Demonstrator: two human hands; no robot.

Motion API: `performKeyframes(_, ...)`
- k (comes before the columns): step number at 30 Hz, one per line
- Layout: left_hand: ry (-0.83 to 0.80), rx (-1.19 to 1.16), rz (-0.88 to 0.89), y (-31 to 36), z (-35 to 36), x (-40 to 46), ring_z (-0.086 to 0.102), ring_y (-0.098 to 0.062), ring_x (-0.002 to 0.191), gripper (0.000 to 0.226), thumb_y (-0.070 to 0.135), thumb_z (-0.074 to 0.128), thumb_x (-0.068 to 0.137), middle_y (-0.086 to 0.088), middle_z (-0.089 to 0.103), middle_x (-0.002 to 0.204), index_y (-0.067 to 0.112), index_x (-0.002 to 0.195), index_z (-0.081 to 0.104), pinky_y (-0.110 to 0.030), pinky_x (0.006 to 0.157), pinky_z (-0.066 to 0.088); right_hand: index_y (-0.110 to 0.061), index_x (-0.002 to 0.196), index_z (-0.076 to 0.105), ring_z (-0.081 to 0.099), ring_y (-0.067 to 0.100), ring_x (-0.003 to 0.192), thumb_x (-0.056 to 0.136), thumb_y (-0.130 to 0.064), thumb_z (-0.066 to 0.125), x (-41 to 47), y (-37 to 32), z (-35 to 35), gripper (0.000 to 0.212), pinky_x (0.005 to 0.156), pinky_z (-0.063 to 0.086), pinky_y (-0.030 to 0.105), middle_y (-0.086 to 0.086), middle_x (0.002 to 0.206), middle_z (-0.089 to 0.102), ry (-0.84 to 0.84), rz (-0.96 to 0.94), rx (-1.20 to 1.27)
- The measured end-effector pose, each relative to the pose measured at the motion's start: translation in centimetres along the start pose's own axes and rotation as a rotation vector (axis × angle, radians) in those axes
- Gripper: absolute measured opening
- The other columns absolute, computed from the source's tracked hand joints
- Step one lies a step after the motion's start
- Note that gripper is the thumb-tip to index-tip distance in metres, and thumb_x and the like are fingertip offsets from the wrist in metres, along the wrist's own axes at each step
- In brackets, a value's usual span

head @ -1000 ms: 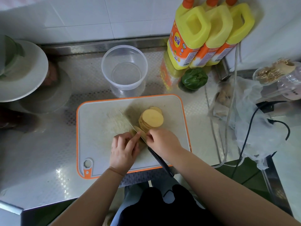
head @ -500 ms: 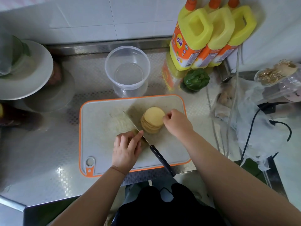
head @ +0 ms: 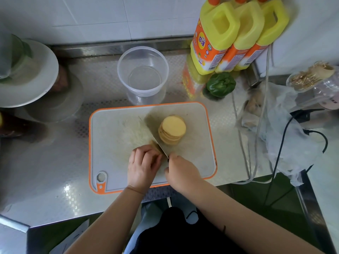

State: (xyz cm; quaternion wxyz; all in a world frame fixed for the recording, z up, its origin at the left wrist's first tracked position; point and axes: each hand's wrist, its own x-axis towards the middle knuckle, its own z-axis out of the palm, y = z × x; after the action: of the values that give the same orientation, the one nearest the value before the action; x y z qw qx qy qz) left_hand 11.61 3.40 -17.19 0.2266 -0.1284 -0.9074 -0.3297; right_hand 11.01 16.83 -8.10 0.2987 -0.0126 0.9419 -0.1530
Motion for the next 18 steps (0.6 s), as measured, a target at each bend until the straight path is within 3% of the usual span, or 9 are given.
performKeyframes(5,0.003,-0.018,0.025,0.0,-0.3,-0.4,0.052,-0.029,0.082,0.006,0.018,0.054,0.100,-0.007,0.053,0.104,0.013,0.098,0.053,-0.032,0.079,0.042,-0.011,0.113,0.052,0.061,0.028,0.094,0.098,-0.028,0.046,1.2,1.0,-0.1,0.024,0.071,0.042,0.032,0.009,0.101,0.062,0.076,0.014,0.021)
performKeyframes(10,0.008,-0.034,0.017,-0.2,-0.3,-0.3,0.053,-0.028,0.089,0.006,0.015,0.052,0.100,-0.007,0.054,0.106,0.011,0.101,0.055,-0.031,0.085,0.042,-0.011,0.101,0.054,0.062,0.029,0.086,0.099,-0.027,0.038,-0.7,0.4,-0.7,0.022,0.062,0.034,0.030,0.009,0.091,0.064,0.154,-0.135,-0.046)
performKeyframes(13,0.021,-0.052,-0.012,-0.4,-0.1,-0.3,0.054,-0.027,0.094,0.008,0.013,0.056,0.097,-0.006,0.055,0.108,0.010,0.104,0.058,-0.030,0.089,0.042,-0.012,0.103,0.055,0.063,0.028,0.081,0.100,-0.027,0.034,-2.7,0.4,-0.7,0.026,0.061,0.036,0.031,0.007,0.088,0.065,0.213,-0.177,-0.058)
performKeyframes(18,0.025,-0.056,-0.005,-0.2,0.0,-0.2,0.054,-0.026,0.096,0.013,0.009,0.058,0.093,-0.004,0.053,0.109,0.010,0.105,0.055,-0.027,0.093,0.039,-0.008,0.095,0.062,0.065,0.031,0.066,0.097,-0.023,0.046,-3.6,0.3,-0.6,0.022,0.052,0.032,0.031,0.009,0.072,0.066,0.261,-0.199,-0.005)
